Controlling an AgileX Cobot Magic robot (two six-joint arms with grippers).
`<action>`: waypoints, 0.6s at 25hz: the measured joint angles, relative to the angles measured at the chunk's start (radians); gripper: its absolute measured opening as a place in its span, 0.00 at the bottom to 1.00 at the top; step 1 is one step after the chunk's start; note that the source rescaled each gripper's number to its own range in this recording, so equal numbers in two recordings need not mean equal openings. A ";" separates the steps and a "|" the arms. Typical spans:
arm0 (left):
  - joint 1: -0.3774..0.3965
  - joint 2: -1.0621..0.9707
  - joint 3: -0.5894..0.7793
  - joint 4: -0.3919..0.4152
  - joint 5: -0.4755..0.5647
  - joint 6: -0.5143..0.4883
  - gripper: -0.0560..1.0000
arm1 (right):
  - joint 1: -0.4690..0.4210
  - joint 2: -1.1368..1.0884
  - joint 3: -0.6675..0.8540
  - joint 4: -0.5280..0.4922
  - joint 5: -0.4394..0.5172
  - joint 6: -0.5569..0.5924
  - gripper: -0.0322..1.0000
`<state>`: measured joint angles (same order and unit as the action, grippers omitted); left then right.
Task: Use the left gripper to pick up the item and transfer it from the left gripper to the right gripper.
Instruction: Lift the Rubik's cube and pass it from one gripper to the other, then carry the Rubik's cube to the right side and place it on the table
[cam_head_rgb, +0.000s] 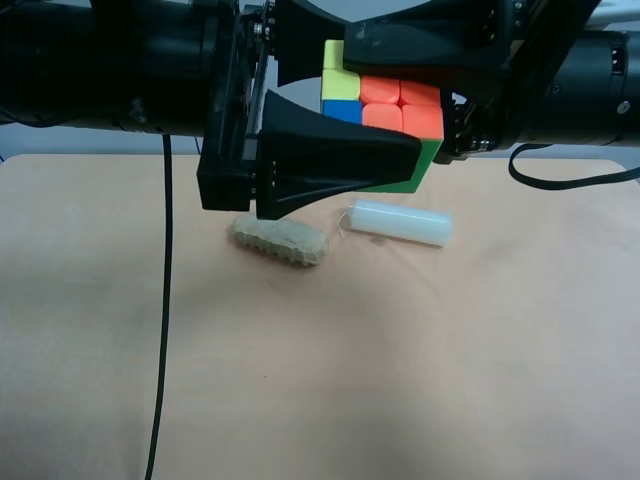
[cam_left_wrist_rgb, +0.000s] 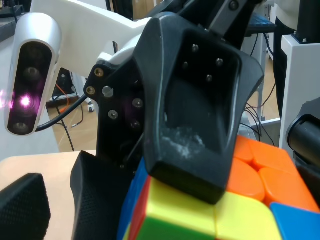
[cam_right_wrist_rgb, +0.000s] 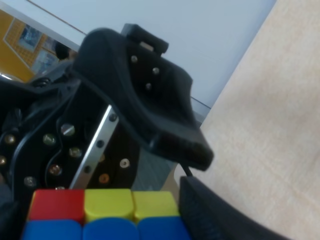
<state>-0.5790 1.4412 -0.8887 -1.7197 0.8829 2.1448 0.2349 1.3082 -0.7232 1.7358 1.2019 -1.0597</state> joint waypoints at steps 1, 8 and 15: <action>0.000 0.000 0.000 0.000 0.000 0.000 0.98 | 0.000 0.000 0.000 0.000 0.000 0.001 0.03; 0.007 -0.015 0.000 0.001 -0.018 -0.017 0.99 | 0.000 0.000 0.000 0.003 -0.004 0.004 0.03; 0.056 -0.093 -0.001 0.028 -0.018 -0.100 1.00 | 0.000 0.000 0.000 0.004 -0.012 0.010 0.03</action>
<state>-0.5232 1.3479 -0.8896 -1.6916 0.8649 2.0444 0.2349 1.3082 -0.7232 1.7396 1.1900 -1.0496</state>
